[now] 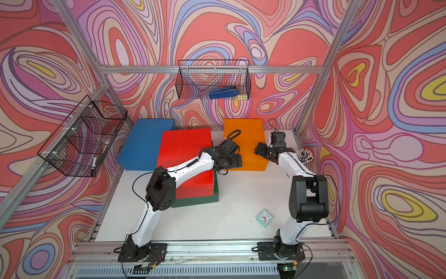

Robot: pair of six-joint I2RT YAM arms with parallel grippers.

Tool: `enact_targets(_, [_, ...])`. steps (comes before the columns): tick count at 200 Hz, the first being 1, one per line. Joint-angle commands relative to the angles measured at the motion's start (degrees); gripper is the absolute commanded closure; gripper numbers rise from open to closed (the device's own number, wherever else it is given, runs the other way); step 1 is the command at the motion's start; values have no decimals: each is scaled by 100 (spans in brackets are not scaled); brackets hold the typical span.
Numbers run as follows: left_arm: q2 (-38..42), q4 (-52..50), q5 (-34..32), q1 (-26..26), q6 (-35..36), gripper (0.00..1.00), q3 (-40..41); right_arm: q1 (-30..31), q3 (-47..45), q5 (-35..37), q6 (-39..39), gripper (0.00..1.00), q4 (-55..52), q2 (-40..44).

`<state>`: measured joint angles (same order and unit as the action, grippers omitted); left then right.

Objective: Stack the shoeboxes
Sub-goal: Move the shoebox to the center of the board.

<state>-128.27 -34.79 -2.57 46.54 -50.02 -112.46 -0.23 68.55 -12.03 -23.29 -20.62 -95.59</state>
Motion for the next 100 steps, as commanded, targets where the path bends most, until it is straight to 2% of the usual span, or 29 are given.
enact_targets(1, [382, 499, 246, 19, -240, 2, 238, 75, -414, -151, -231, 19, -91, 380])
enact_targets(64, [614, 700, 459, 223, -146, 3, 567, 75, -923, 250, -387, 20, -510, 1363])
enact_targets(84, [636, 695, 448, 241, -94, 2, 430, 76, -750, 329, -396, 16, -625, 1404])
enact_targets(100, [582, 475, 269, 242, 109, 2, 4, 75, -521, 368, -361, 13, -705, 1322])
